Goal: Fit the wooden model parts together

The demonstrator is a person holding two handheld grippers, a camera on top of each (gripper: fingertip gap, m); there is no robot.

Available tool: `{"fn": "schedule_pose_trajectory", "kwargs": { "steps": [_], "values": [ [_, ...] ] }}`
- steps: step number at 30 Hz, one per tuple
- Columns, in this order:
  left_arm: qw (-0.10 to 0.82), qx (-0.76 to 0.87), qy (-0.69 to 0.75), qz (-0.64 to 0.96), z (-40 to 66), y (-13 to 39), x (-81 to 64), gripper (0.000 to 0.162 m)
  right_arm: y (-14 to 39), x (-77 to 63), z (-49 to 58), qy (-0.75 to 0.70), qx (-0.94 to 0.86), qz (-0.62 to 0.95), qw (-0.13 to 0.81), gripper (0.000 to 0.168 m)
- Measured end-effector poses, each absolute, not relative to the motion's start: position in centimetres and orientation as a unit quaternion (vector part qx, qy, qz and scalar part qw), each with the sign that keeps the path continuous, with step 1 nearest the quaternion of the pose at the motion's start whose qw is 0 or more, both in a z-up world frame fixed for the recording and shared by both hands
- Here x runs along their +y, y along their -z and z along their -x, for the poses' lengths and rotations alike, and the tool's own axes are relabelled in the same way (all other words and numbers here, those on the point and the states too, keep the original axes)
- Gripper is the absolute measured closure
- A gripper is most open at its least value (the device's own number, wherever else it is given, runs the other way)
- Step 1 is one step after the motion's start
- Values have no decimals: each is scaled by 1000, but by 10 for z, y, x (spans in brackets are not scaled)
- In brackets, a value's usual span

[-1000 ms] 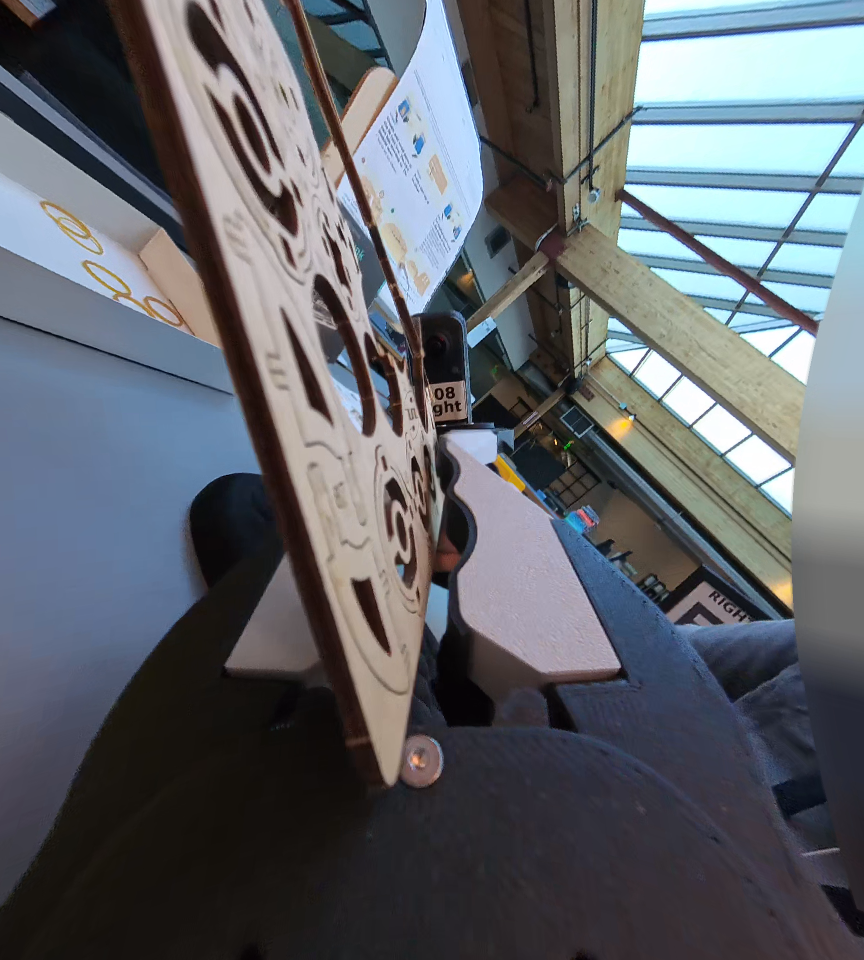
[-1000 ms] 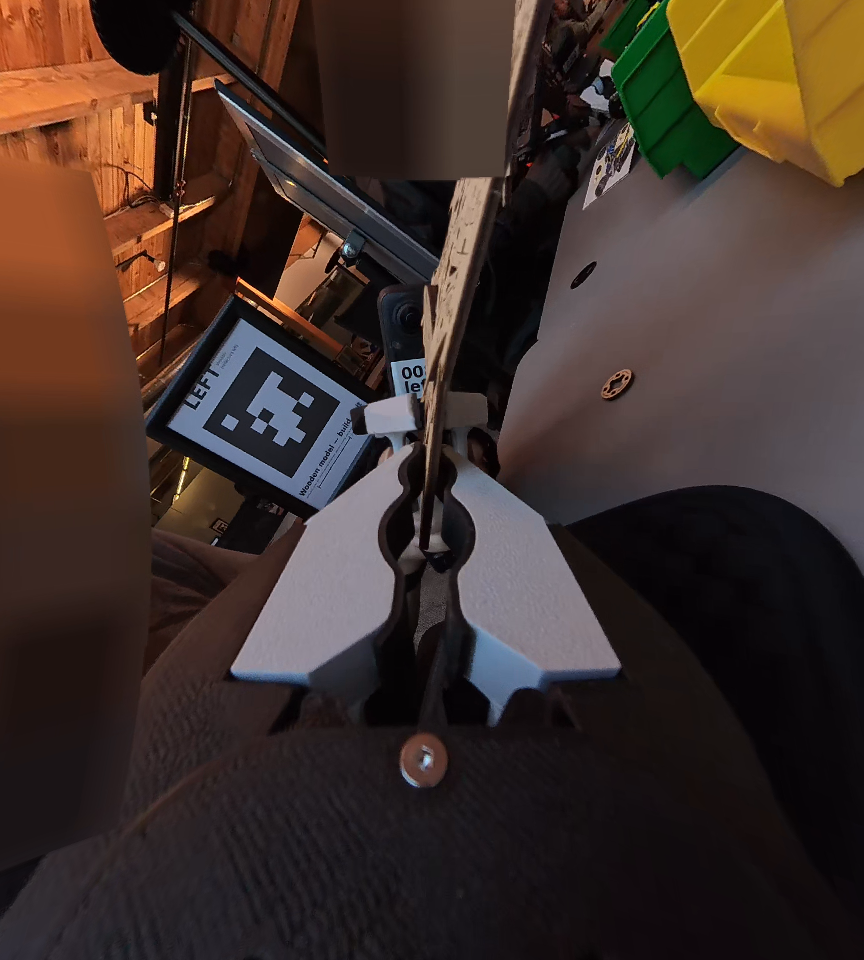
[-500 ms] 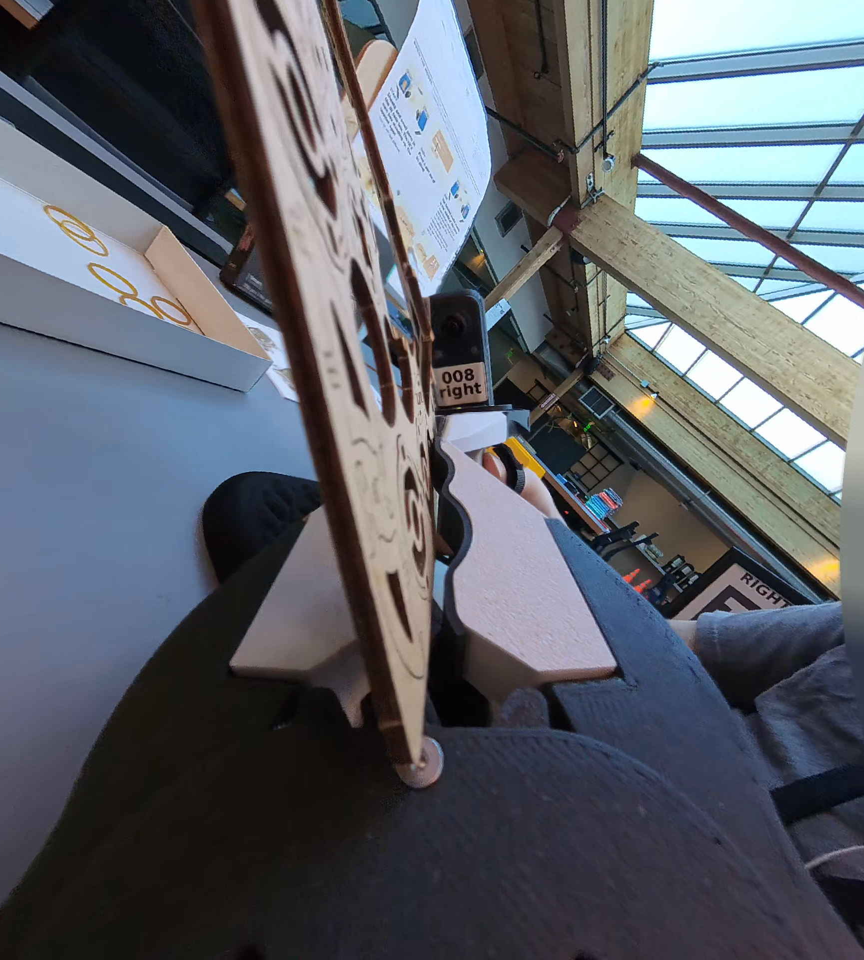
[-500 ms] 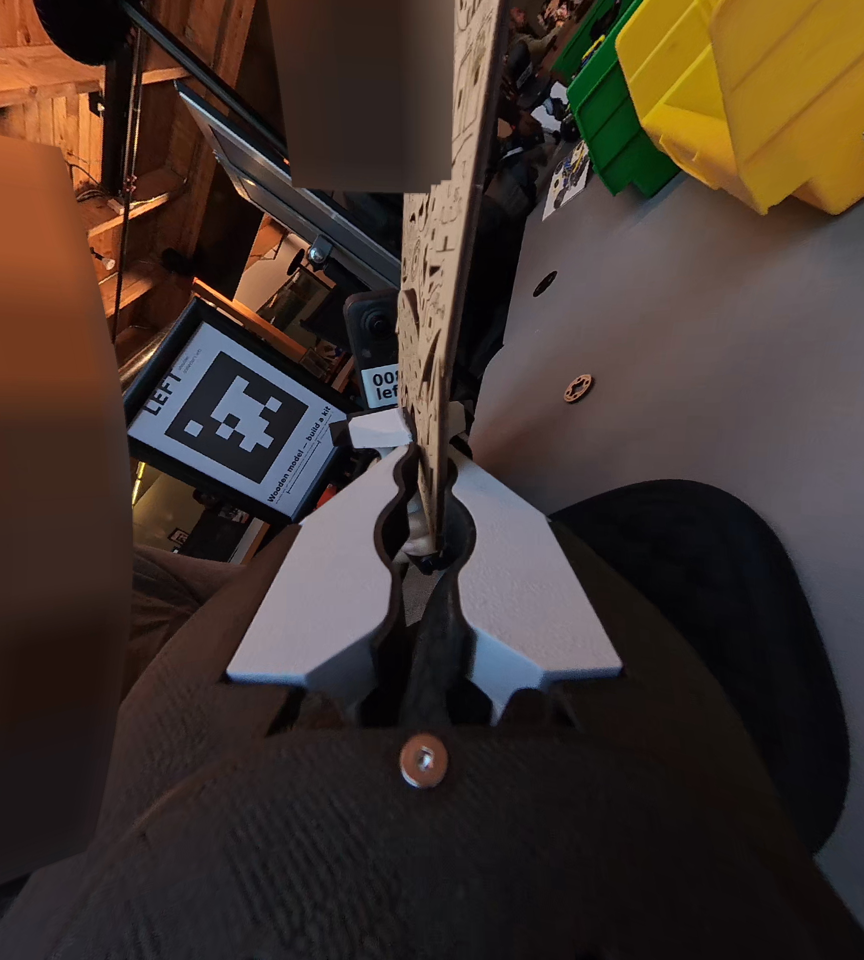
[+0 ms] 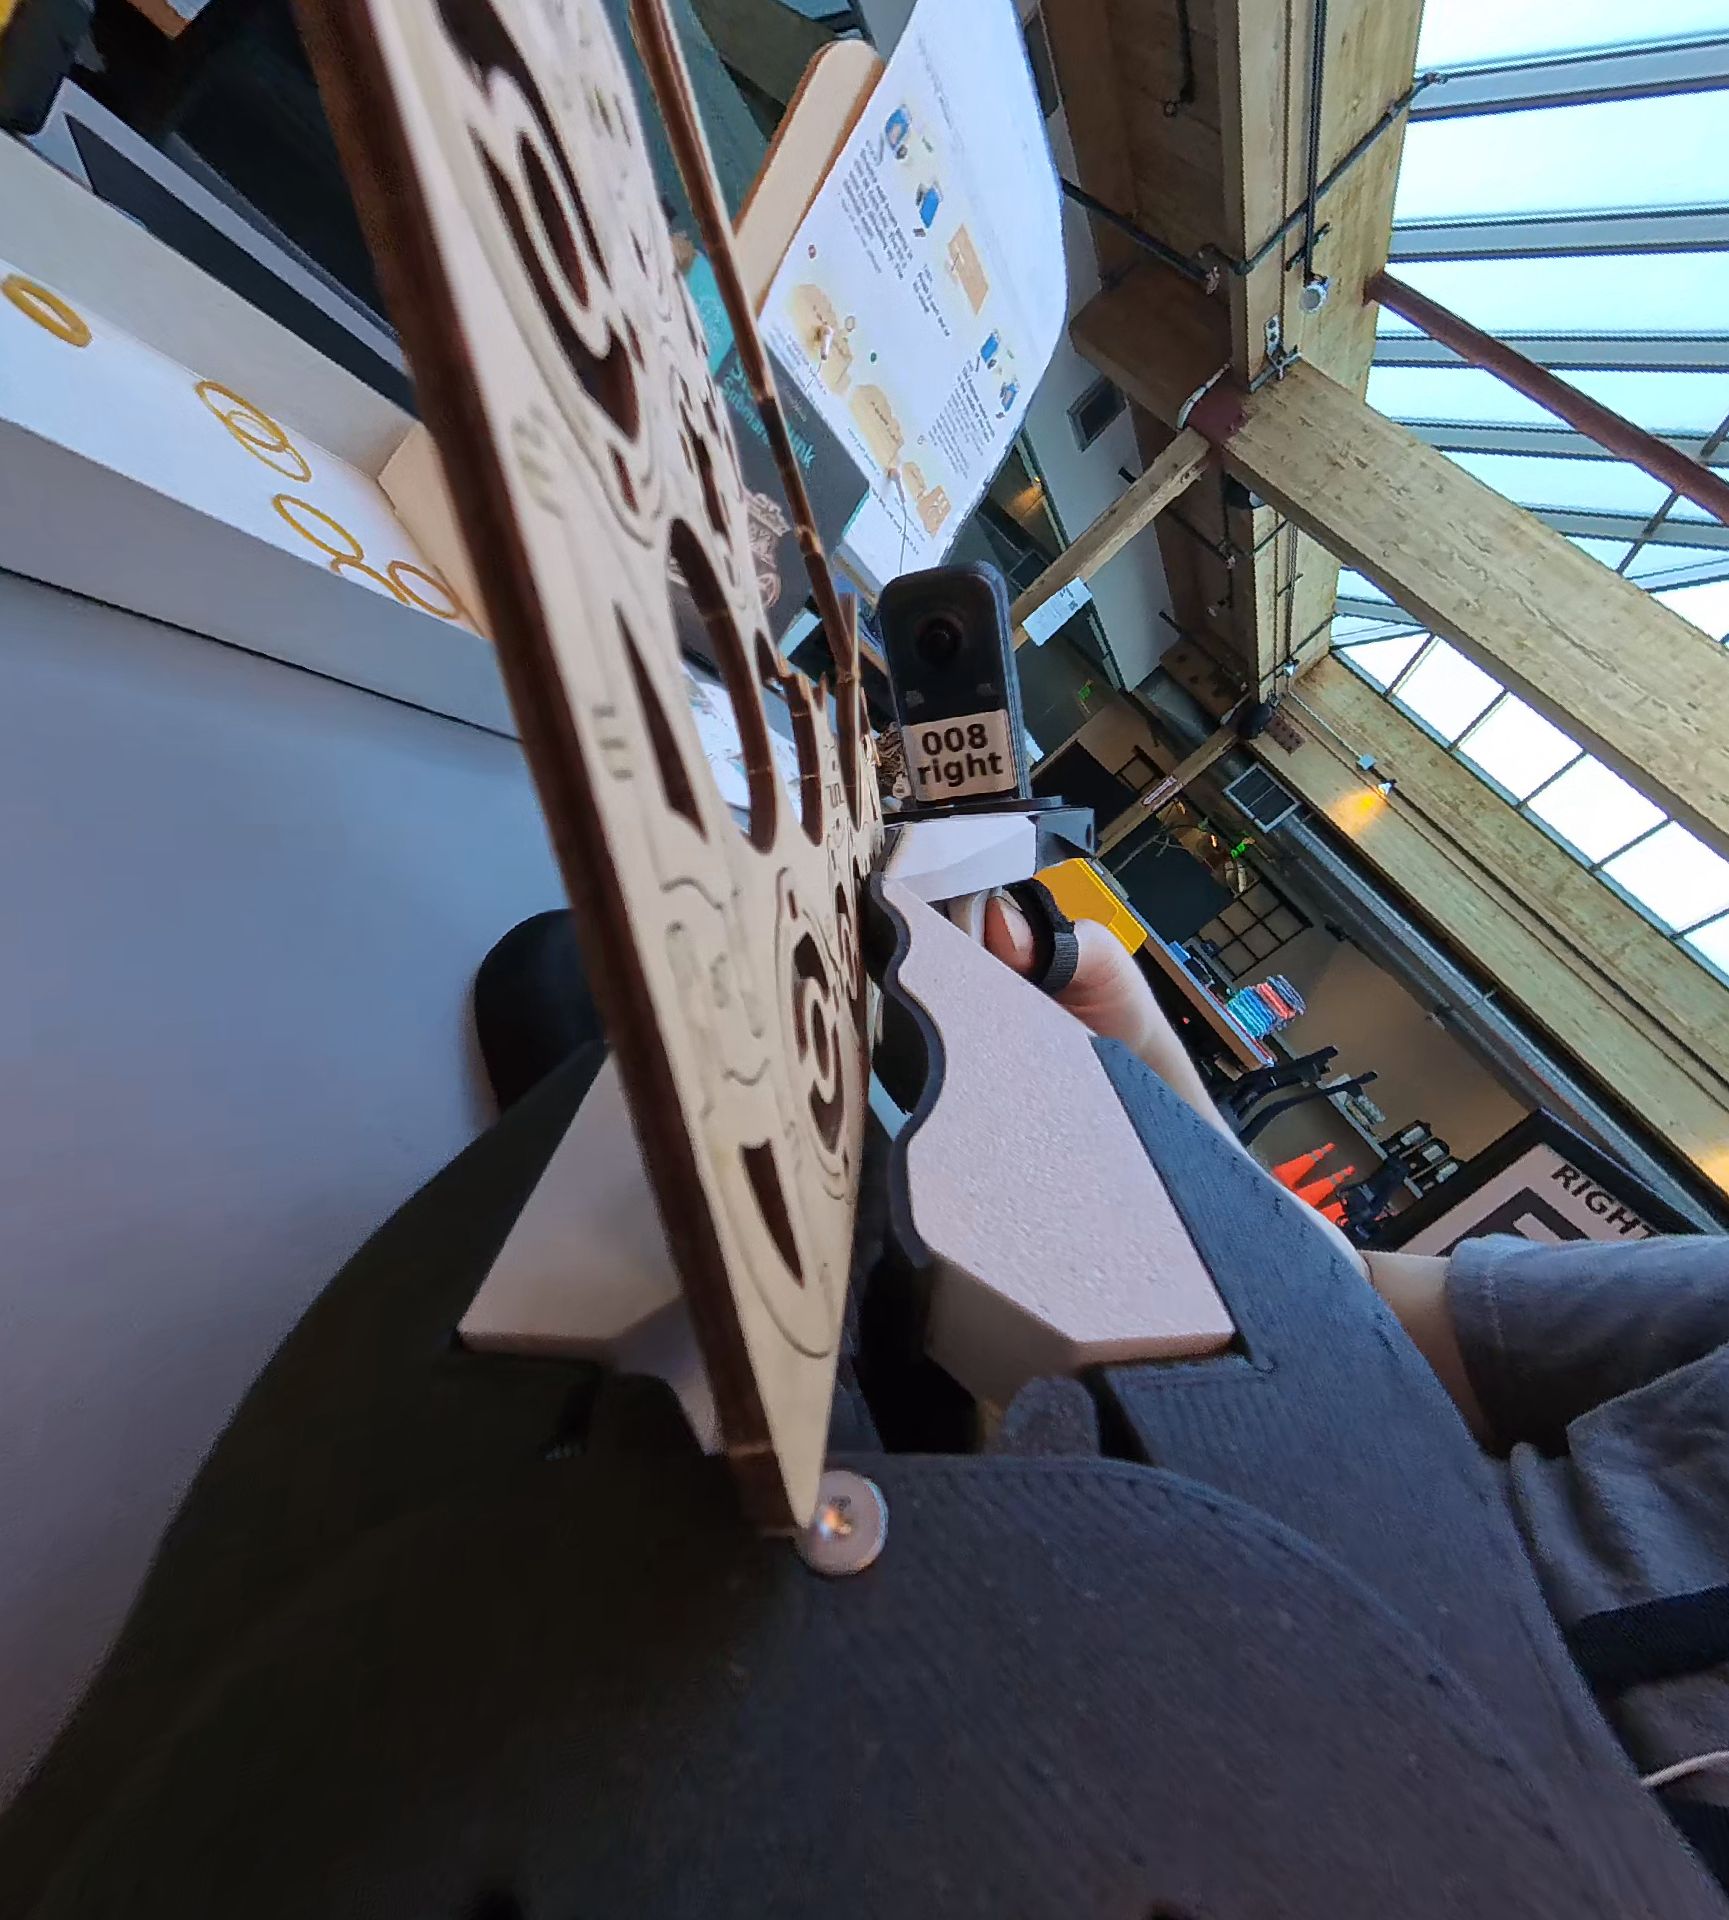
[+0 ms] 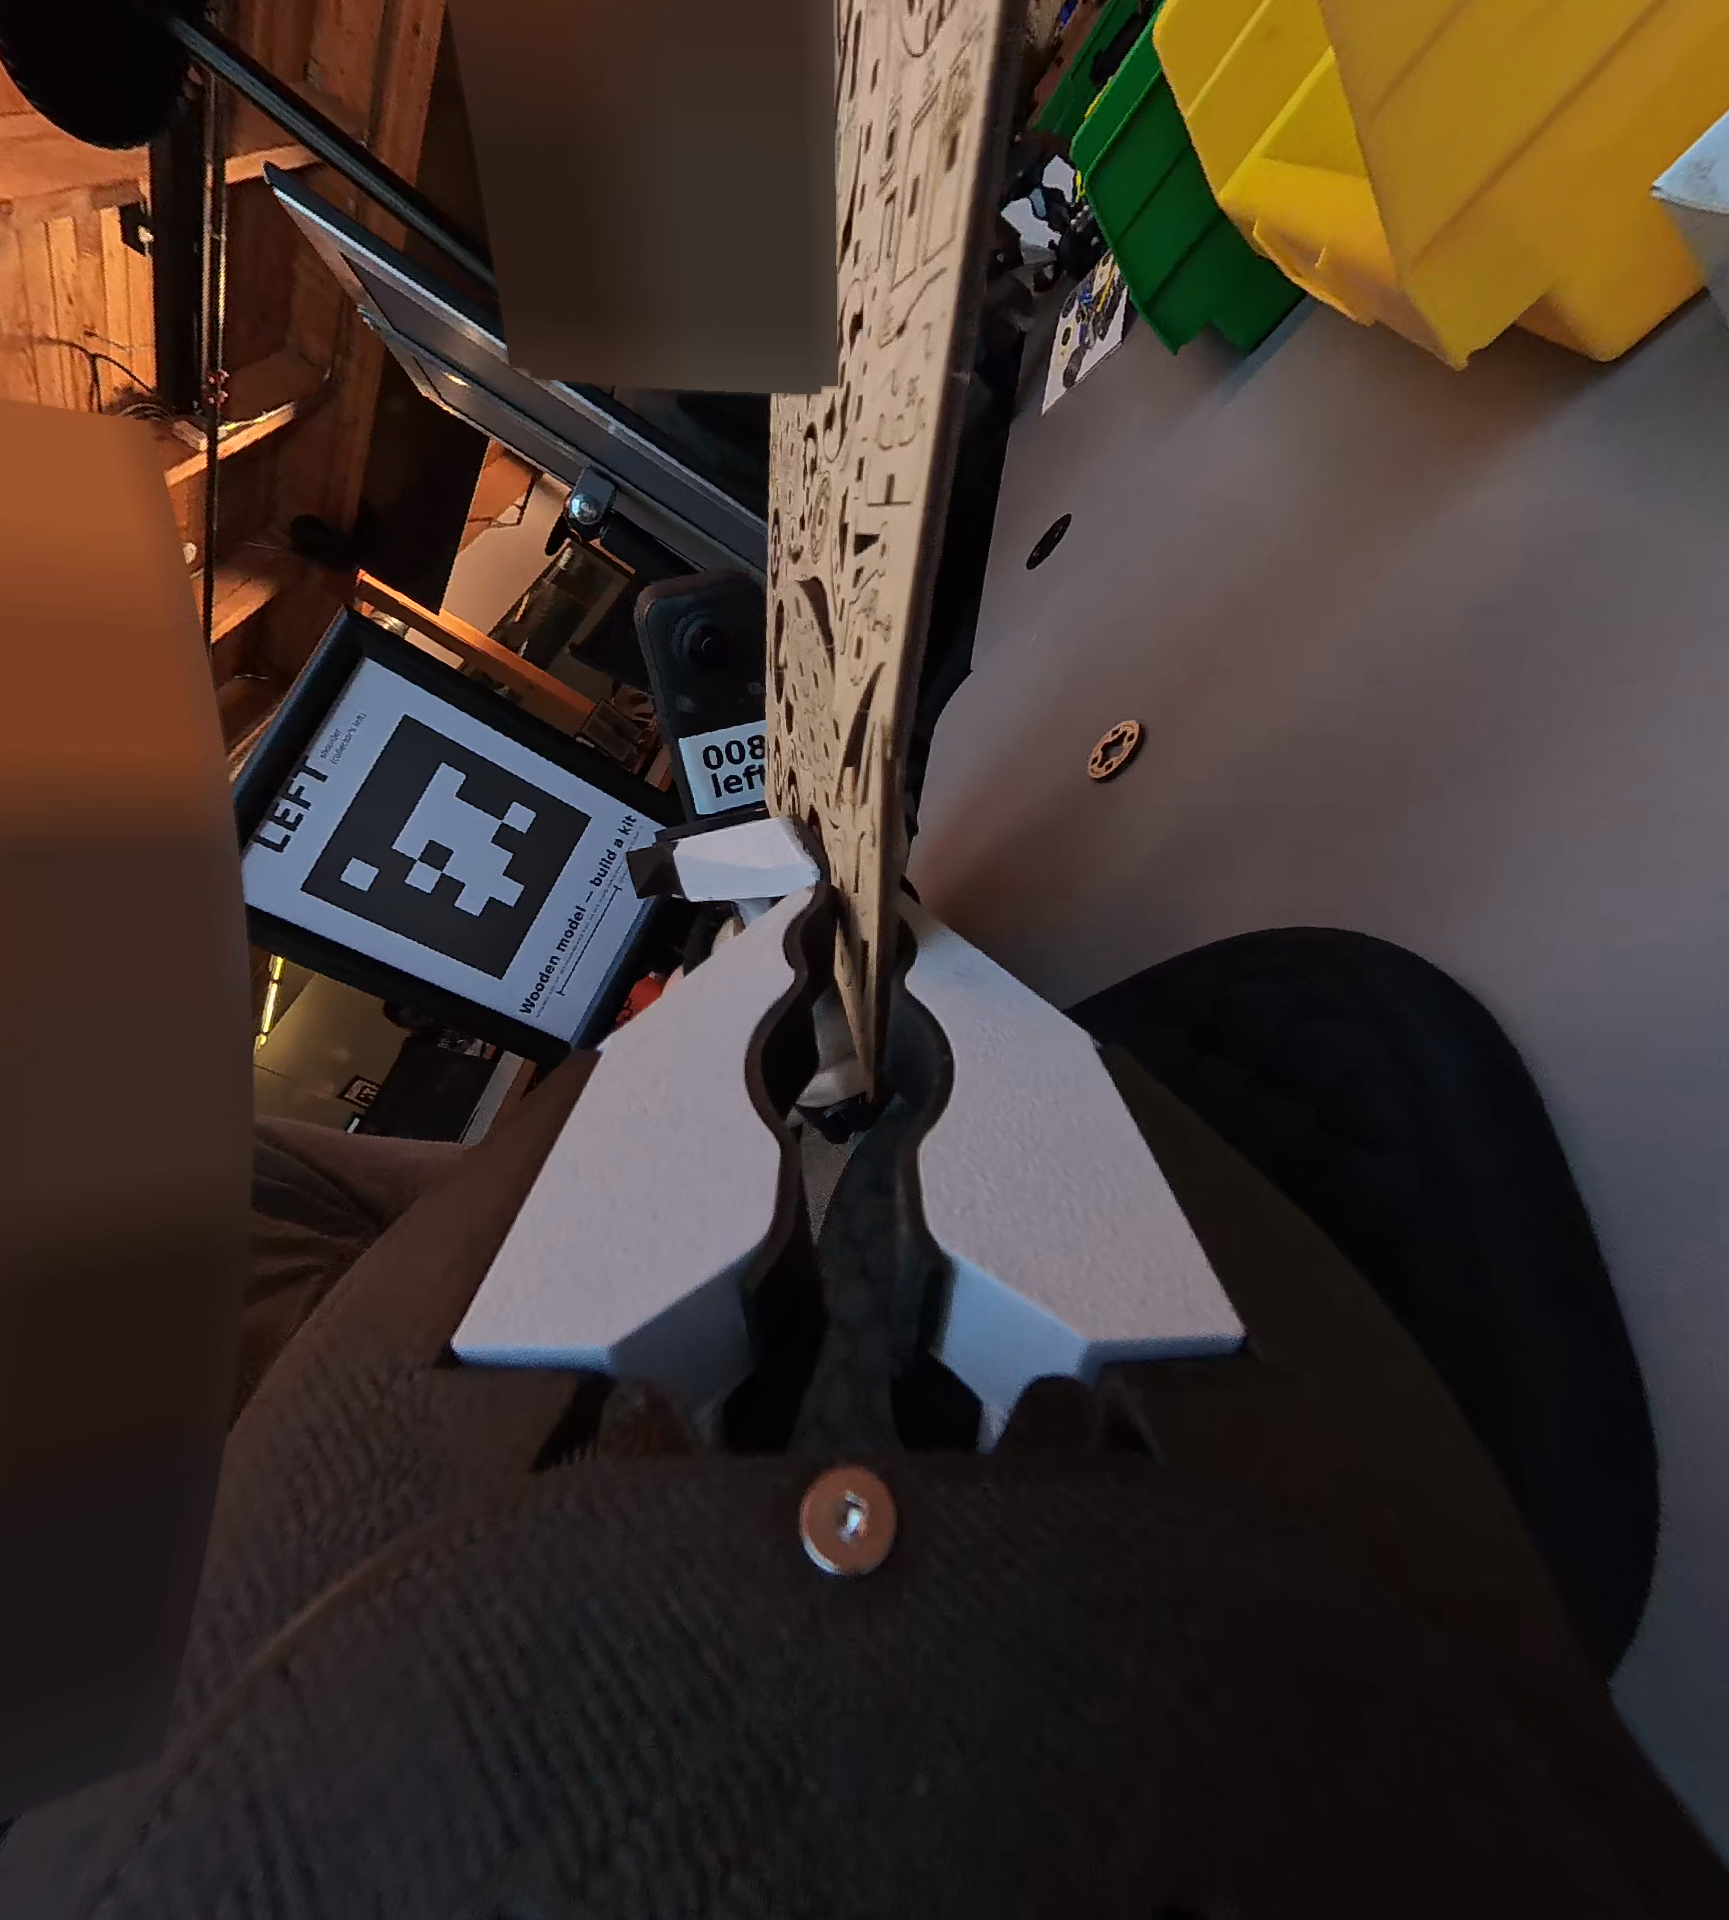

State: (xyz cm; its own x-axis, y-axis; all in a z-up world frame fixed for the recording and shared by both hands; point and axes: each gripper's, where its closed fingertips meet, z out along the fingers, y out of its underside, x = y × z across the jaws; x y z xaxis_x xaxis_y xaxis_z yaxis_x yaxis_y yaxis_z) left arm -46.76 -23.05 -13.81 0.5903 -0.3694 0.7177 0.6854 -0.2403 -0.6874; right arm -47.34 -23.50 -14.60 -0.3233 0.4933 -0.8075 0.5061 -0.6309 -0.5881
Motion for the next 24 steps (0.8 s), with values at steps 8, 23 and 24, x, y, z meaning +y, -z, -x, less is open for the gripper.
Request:
{"fn": "schedule_pose_trajectory", "kwargs": {
  "steps": [8, 23, 24],
  "values": [
    [614, -124, 410, 663, 471, 137, -231, 162, 146, -233, 479, 705, 417, -573, -7, 167],
    [625, -151, 405, 650, 486, 138, -232, 161, 146, -205, 462, 647, 464, -583, -161, 153],
    [631, -156, 401, 646, 490, 136, -233, 161, 151, -203, 459, 636, 472, -590, -156, 161]
  ]
}}
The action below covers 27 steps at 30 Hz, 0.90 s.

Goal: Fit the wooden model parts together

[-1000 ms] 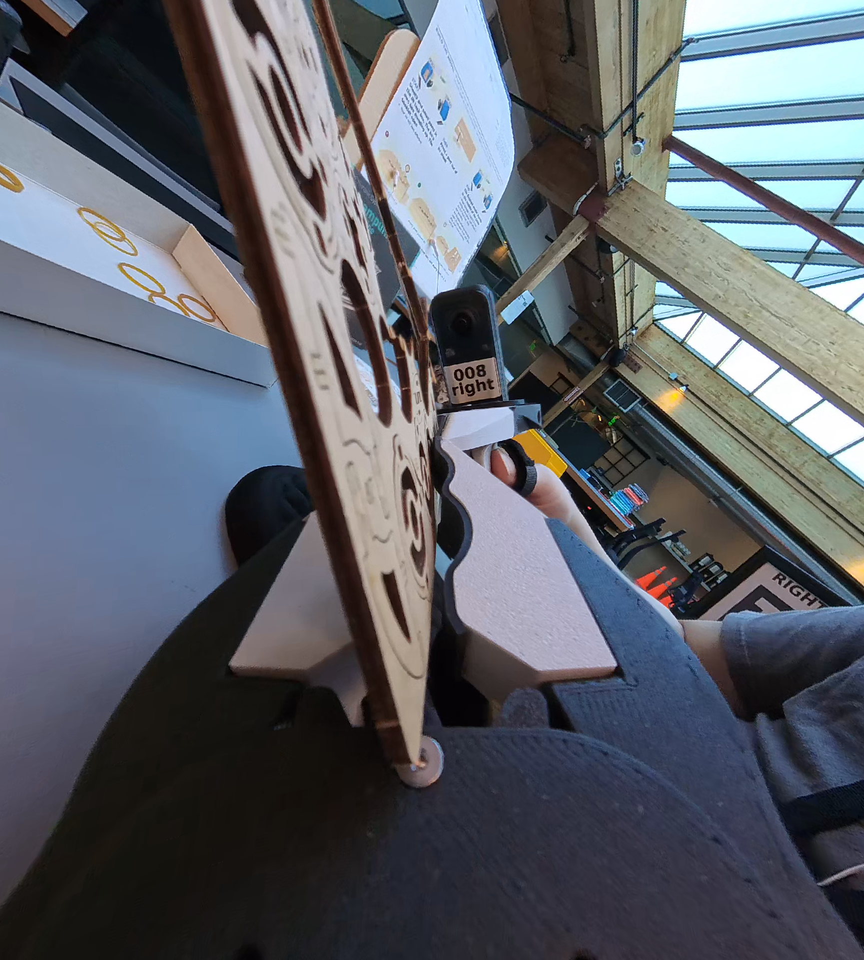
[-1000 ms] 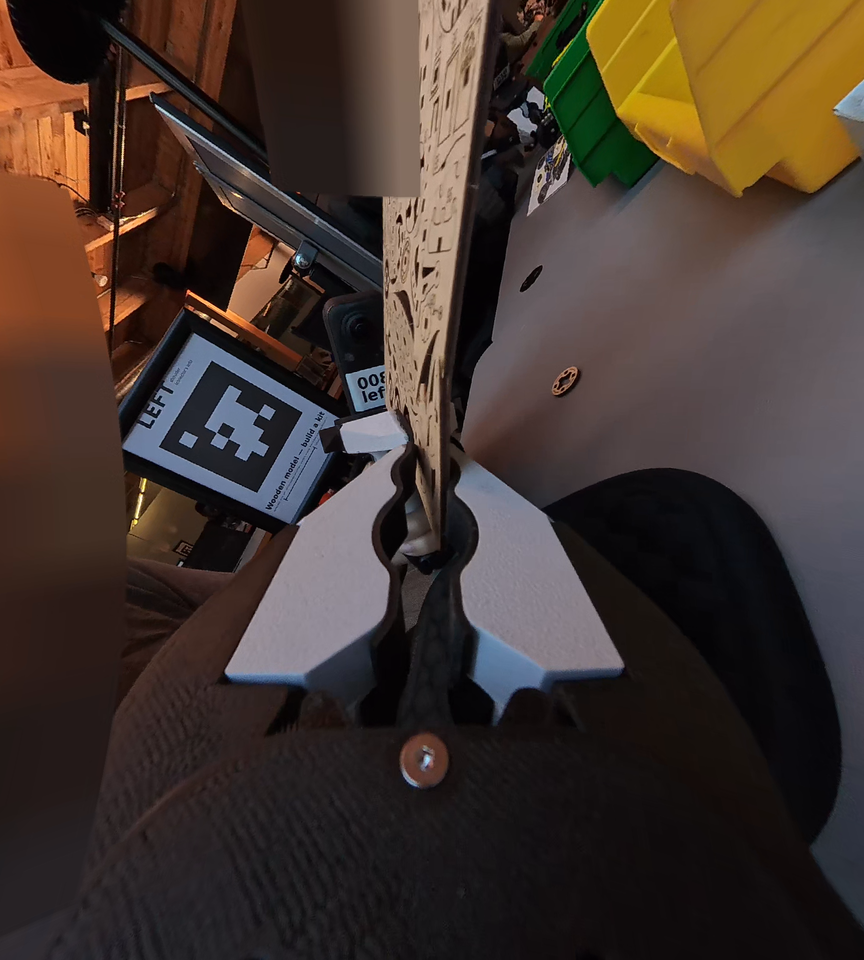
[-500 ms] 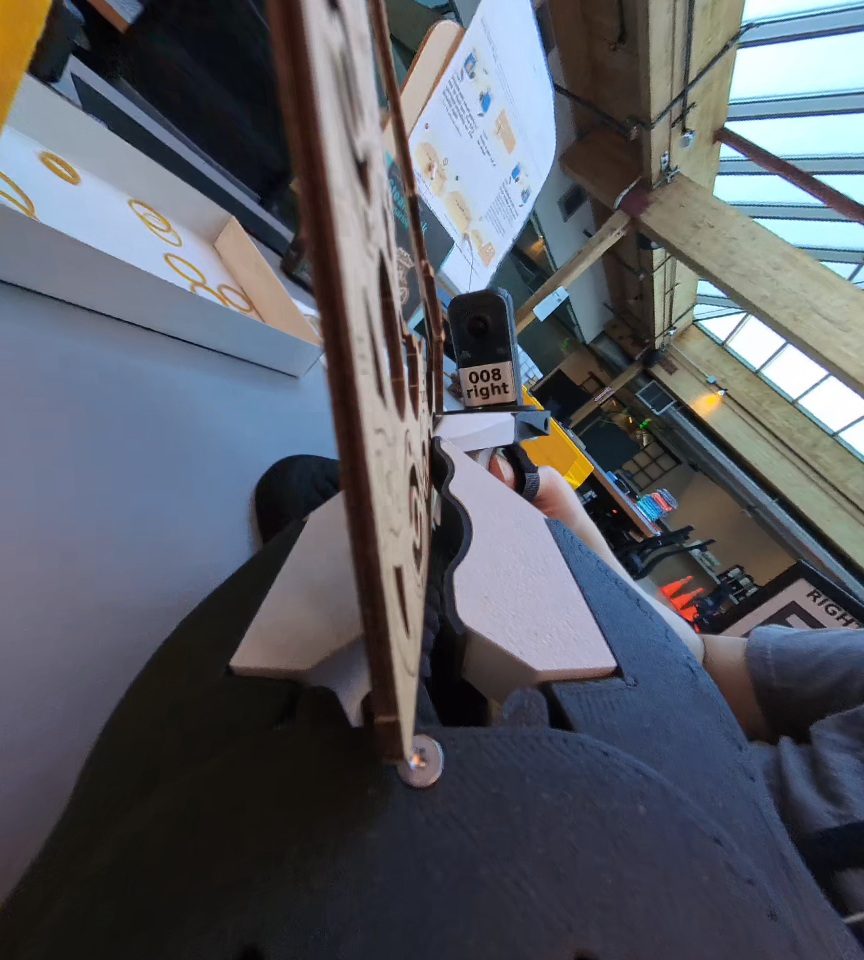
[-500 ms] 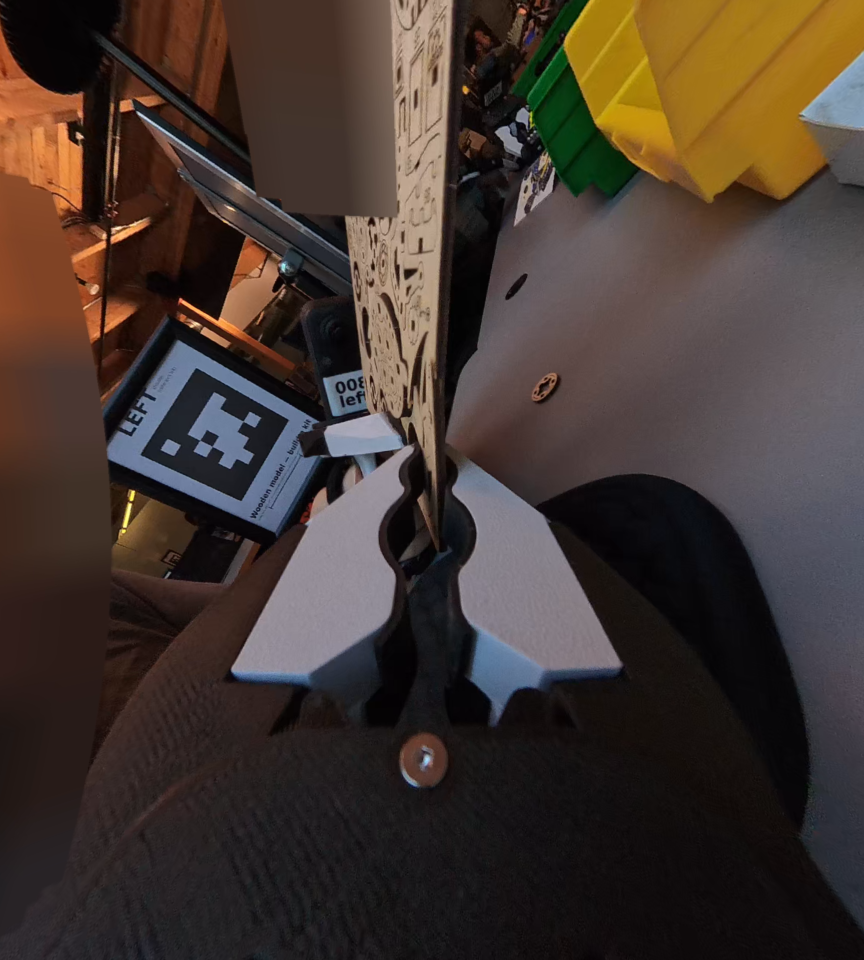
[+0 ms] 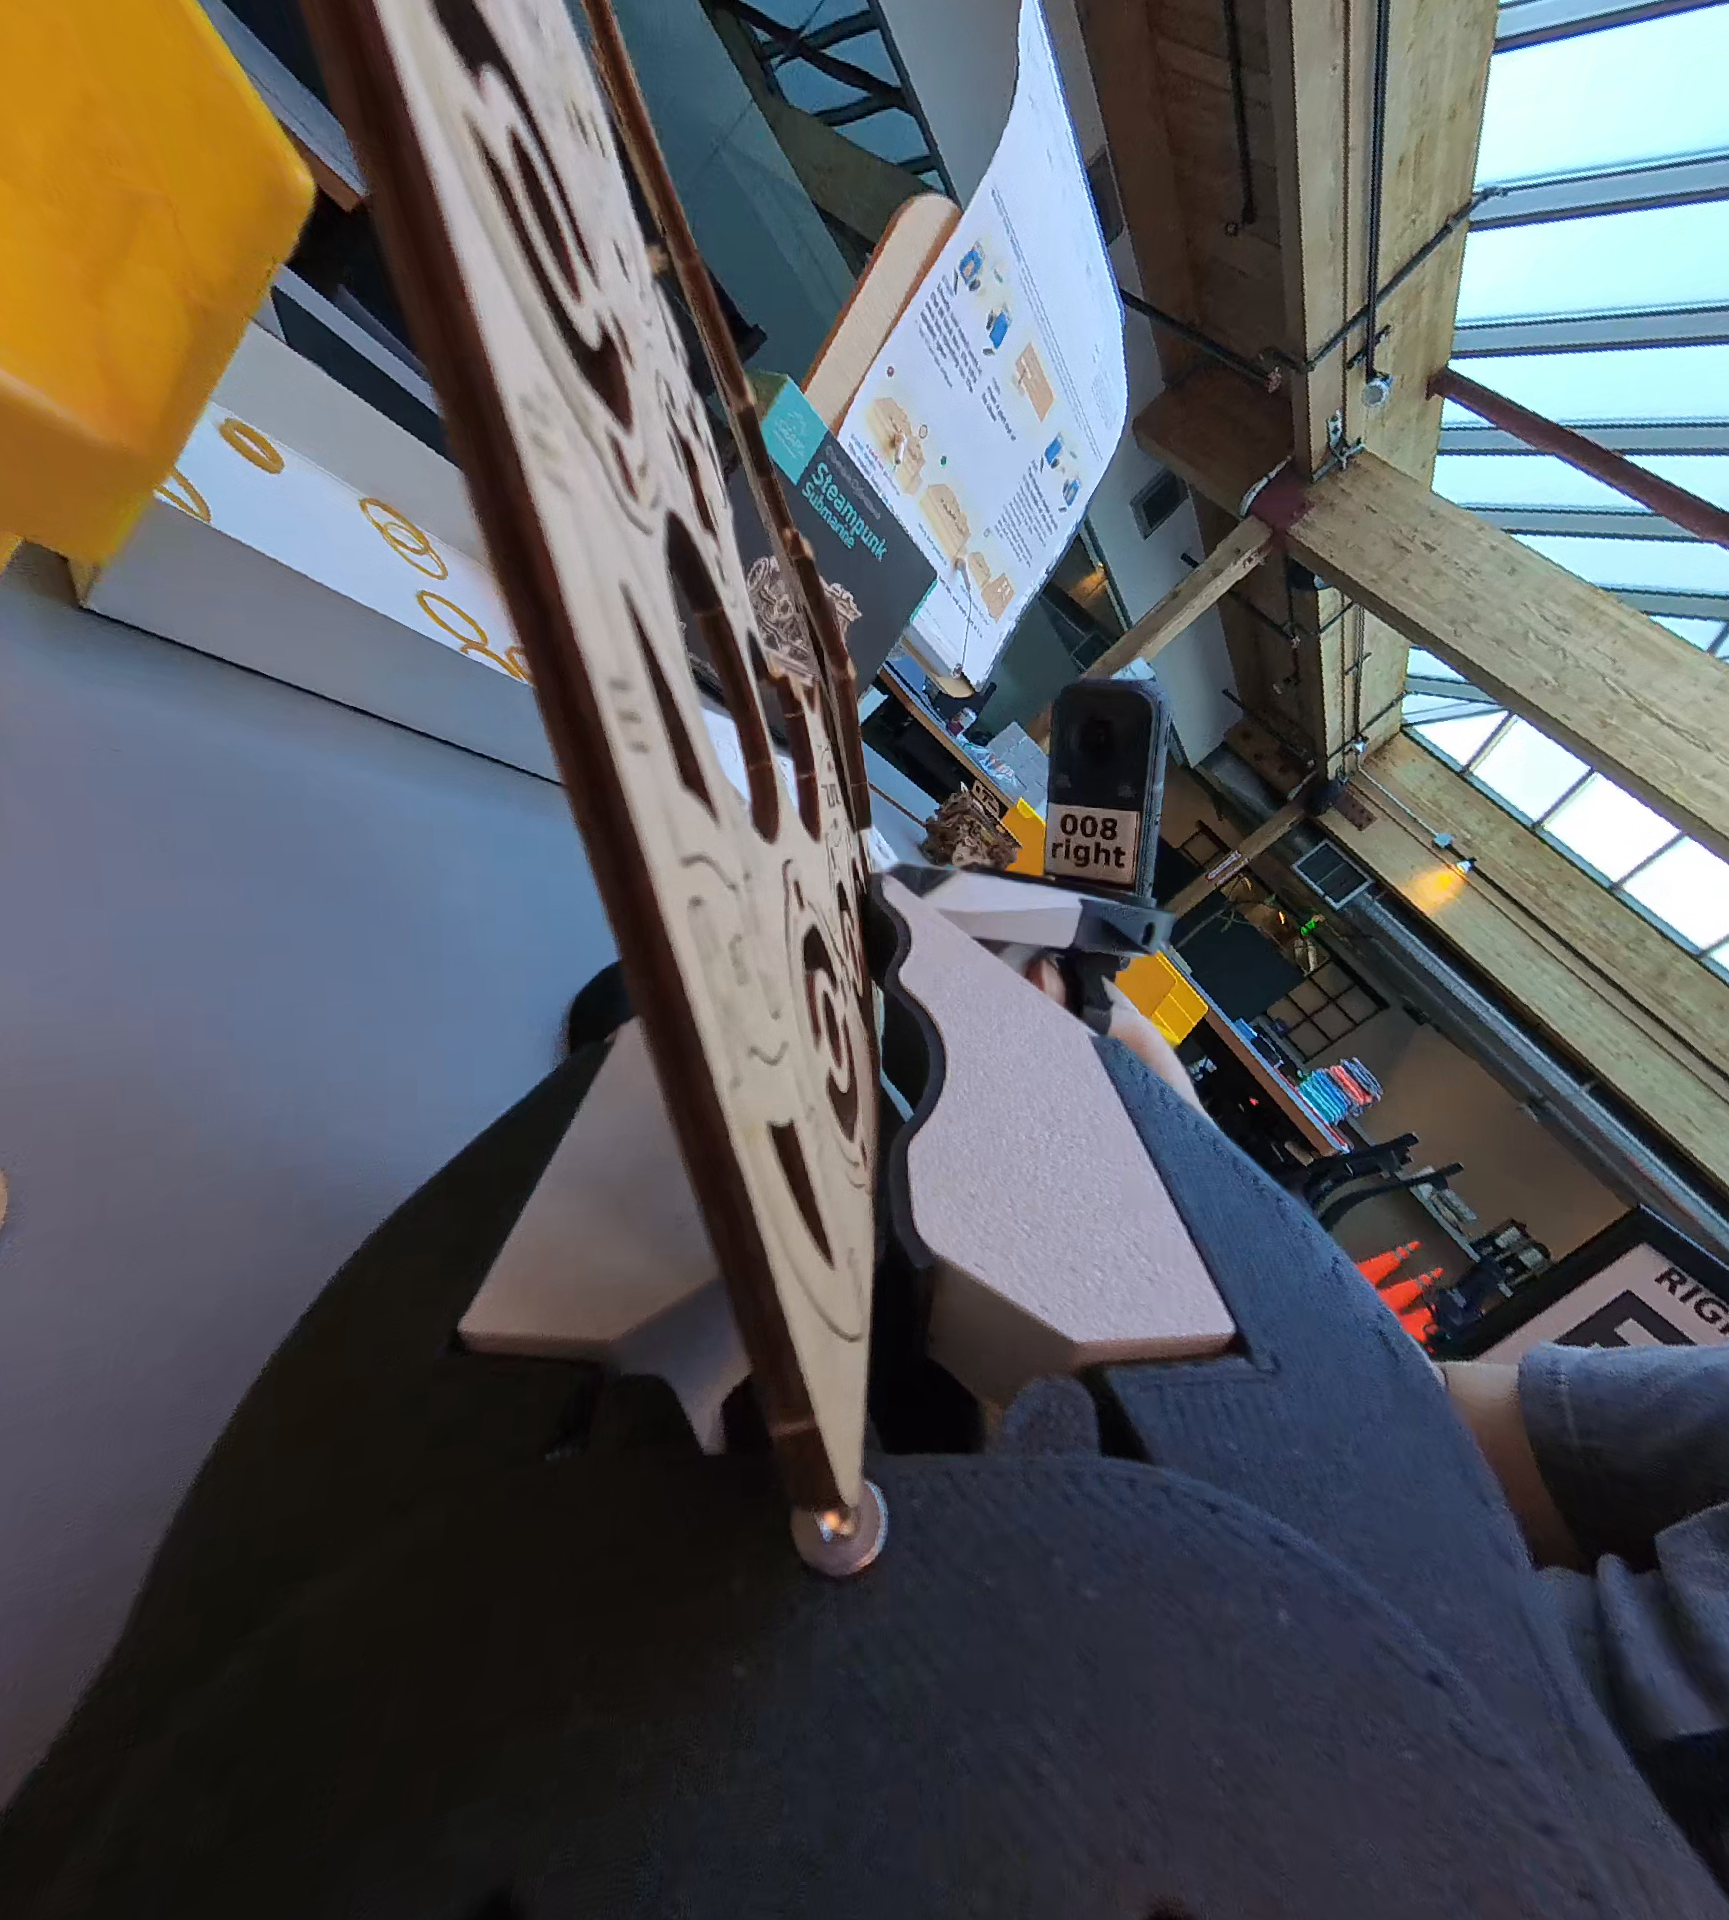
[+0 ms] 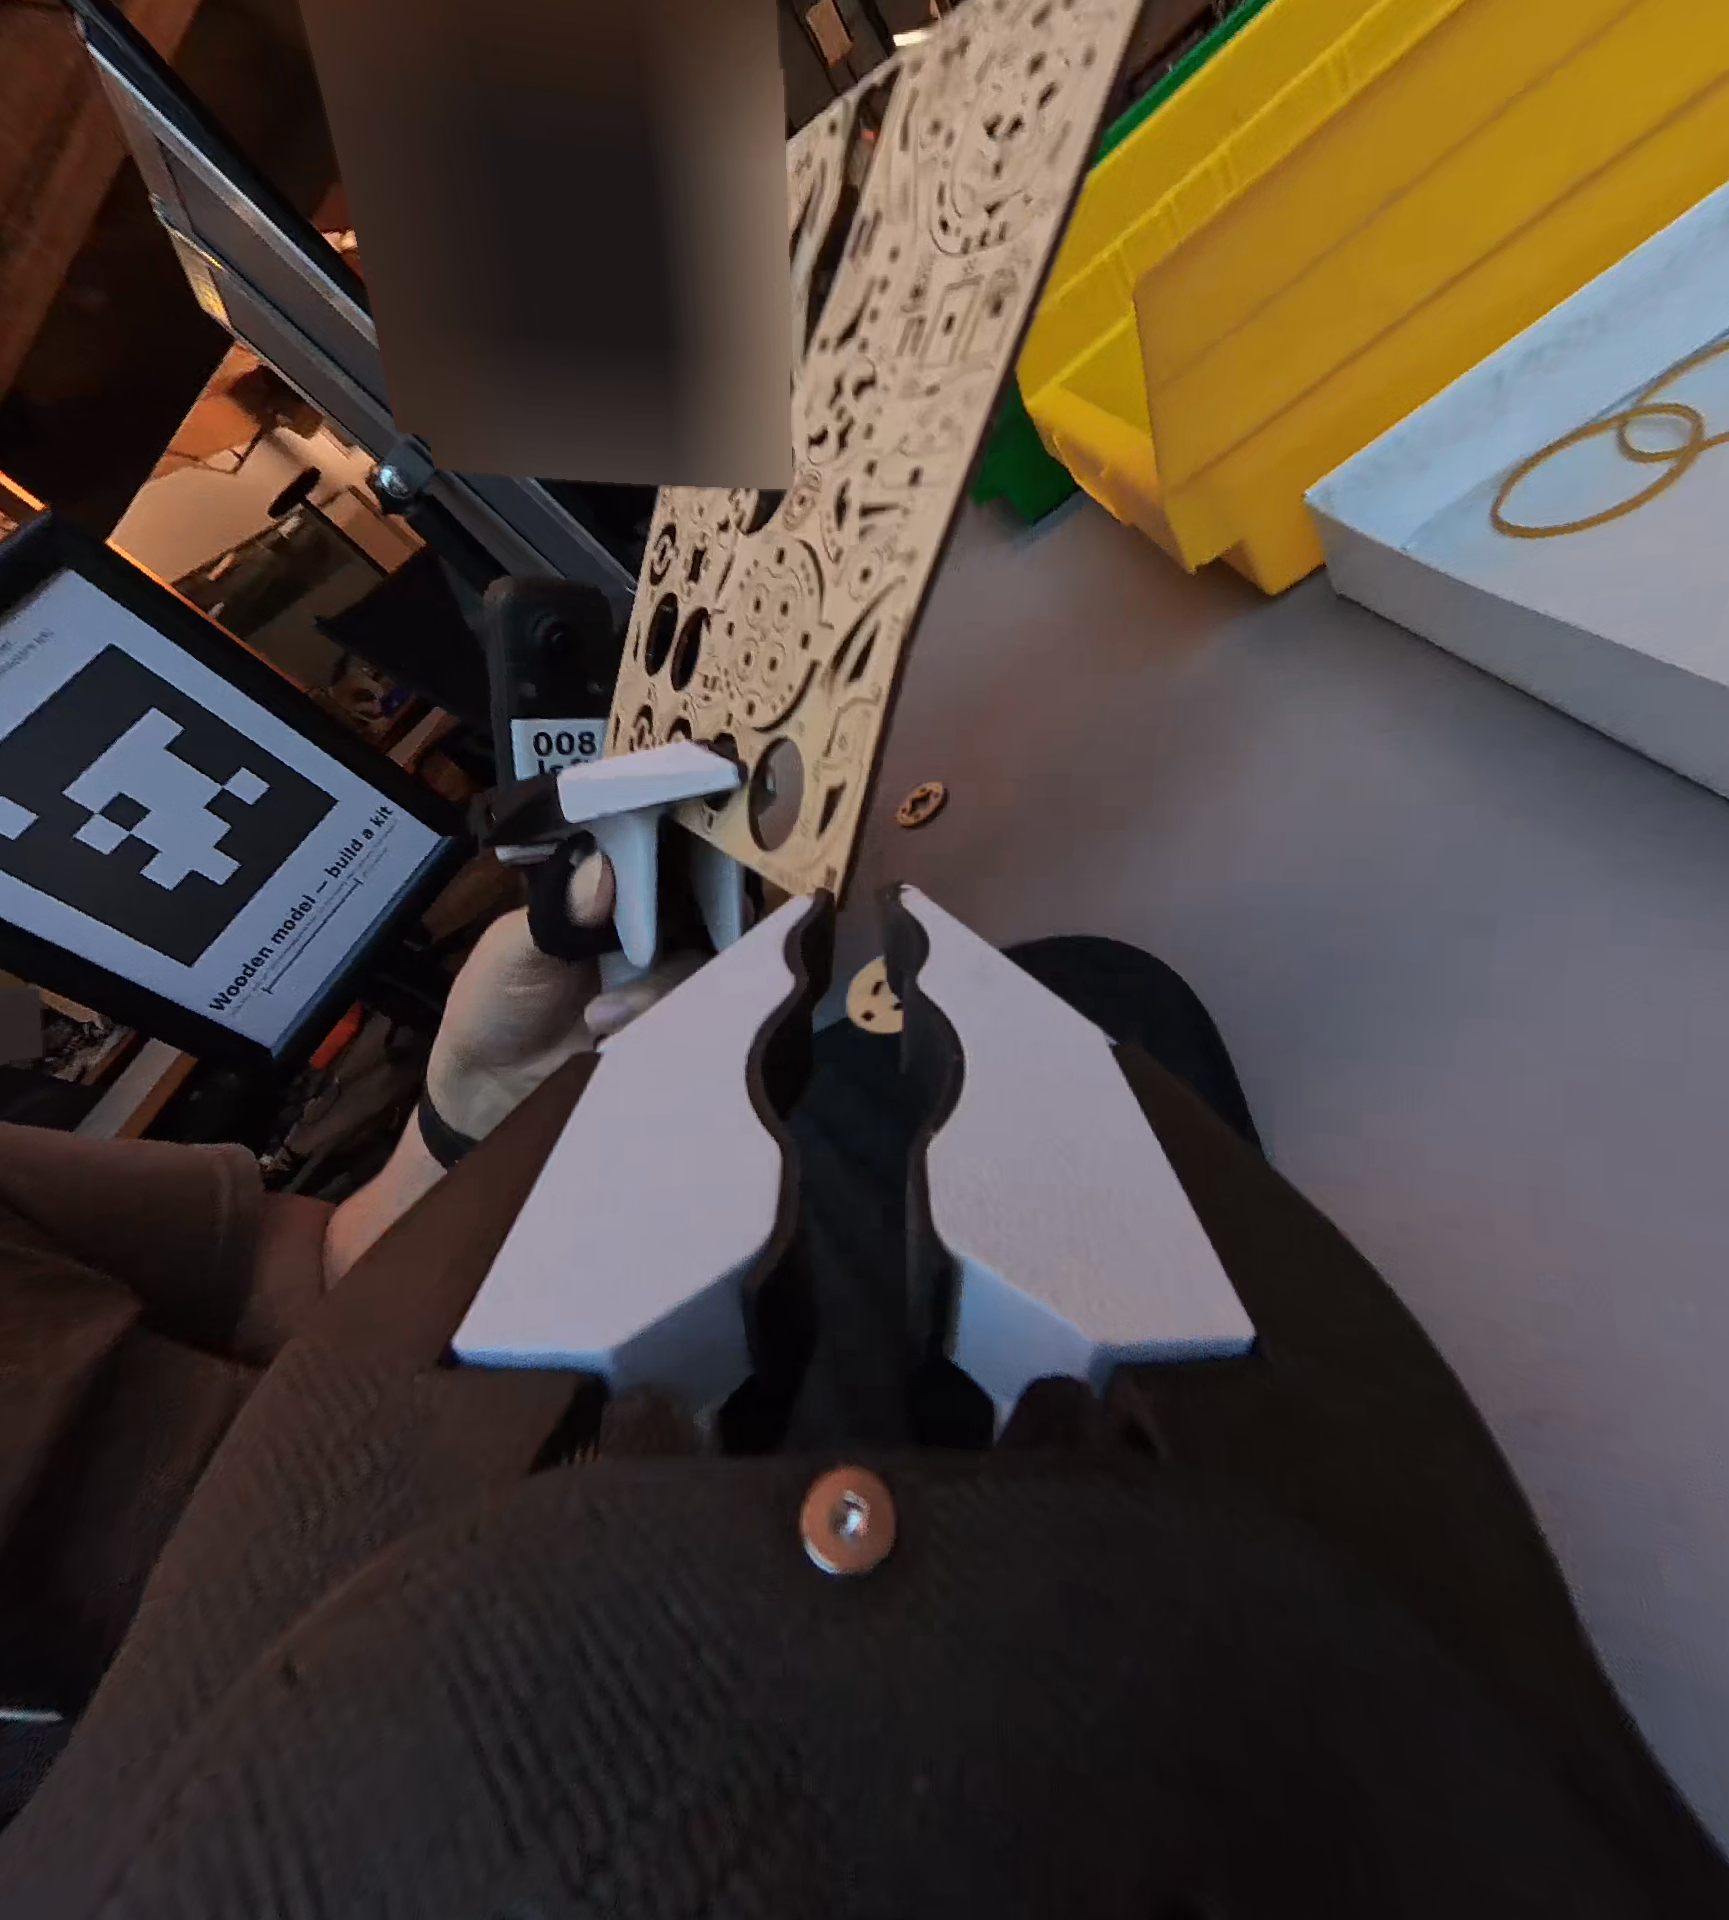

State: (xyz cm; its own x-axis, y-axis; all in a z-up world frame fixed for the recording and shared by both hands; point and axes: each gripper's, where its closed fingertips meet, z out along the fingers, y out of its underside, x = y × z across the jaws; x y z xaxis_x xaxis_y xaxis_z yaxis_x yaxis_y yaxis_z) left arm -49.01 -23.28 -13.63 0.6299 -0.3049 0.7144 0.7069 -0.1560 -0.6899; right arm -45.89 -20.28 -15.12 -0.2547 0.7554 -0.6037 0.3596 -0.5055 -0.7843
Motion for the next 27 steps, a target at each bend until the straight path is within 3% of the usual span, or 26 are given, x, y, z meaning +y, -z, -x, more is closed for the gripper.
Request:
{"fn": "schedule_pose_trajectory", "kwargs": {
  "steps": [3, 5, 7, 11, 12, 13, 14, 17, 19, 20, 22, 25, 27],
  "values": [
    [646, -167, 387, 636, 503, 132, -239, 162, 157, -194, 455, -612, -485, 603, 164, 159],
    [654, -173, 385, 628, 513, 126, -245, 162, 152, -198, 458, -596, -522, 585, 172, 140],
    [661, -177, 379, 623, 521, 121, -251, 161, 154, -221, 460, -568, -597, 541, 170, 139],
    [674, -176, 367, 616, 529, 112, -261, 162, 201, -236, 459, -432, -704, 532, 188, 125],
    [676, -175, 365, 616, 529, 110, -262, 162, 204, -237, 461, -428, -704, 532, 195, 125],
    [676, -173, 365, 616, 528, 109, -263, 162, 202, -234, 464, -422, -699, 535, 215, 138],
    [677, -171, 366, 615, 528, 108, -263, 162, 199, -230, 465, -416, -696, 538, 229, 168],
    [675, -166, 375, 613, 525, 106, -261, 162, 190, -241, 463, -452, -693, 520, 212, 166],
    [675, -164, 376, 614, 524, 106, -261, 161, 190, -238, 463, -441, -690, 531, 218, 128],
    [676, -164, 375, 613, 524, 105, -261, 162, 191, -239, 462, -438, -696, 526, 217, 126],
    [679, -163, 375, 610, 523, 102, -261, 162, 196, -241, 463, -420, -710, 521, 220, 126],
    [679, -158, 373, 612, 521, 100, -261, 162, 207, -236, 467, -365, -734, 518, 245, 143],
    [680, -156, 372, 612, 519, 98, -263, 162, 201, -231, 462, -352, -730, 527, 255, 143]
  ]
}}
